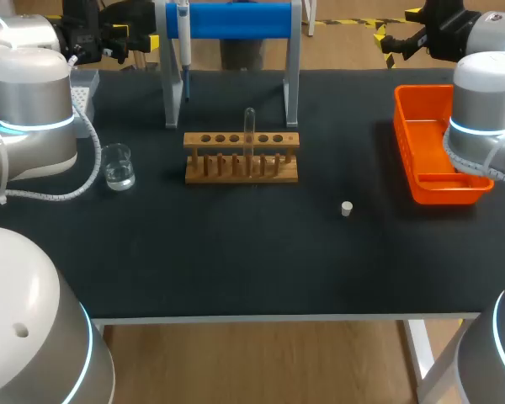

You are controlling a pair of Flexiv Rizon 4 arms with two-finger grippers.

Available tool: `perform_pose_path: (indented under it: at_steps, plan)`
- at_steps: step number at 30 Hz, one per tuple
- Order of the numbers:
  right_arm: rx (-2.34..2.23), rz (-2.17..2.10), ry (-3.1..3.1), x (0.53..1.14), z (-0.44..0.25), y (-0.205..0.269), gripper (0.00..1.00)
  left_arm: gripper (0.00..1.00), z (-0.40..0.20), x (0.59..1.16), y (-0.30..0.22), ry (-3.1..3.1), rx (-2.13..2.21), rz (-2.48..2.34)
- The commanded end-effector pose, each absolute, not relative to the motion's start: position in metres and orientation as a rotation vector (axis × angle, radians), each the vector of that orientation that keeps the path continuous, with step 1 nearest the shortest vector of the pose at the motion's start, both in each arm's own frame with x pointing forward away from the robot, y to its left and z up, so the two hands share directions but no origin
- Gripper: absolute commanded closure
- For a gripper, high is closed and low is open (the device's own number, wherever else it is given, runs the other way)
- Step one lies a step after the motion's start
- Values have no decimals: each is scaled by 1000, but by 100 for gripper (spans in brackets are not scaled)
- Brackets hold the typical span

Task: Invert the test tube, pick up the pipette, mount the tip to pipette, aspirate from beaker and dispense into the tube, eject the tip, return the pipette, and cap with the stopper.

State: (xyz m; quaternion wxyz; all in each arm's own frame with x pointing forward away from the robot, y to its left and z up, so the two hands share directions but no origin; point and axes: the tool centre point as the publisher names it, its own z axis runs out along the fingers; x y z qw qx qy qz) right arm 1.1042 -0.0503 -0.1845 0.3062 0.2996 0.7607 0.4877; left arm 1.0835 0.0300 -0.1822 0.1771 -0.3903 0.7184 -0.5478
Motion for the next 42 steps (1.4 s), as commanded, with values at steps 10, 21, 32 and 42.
perform_pose_path:
  at_steps: [10,21,32,42]
  plan:
    - [793,1291,2013,1104,-184,-50,0,0,-182,1083,30,2033,-1105,-1550]
    - [793,1291,2013,1104,-184,-50,0,0,-182,1083,30,2033,-1105,-1550]
    - [793,1291,2013,1104,-184,-50,0,0,-182,1083,30,2033,-1105,-1550]
    - [596,1449,2103,1019,-198,-18,0,0,-182,1083,30,2033,-1105,-1550]
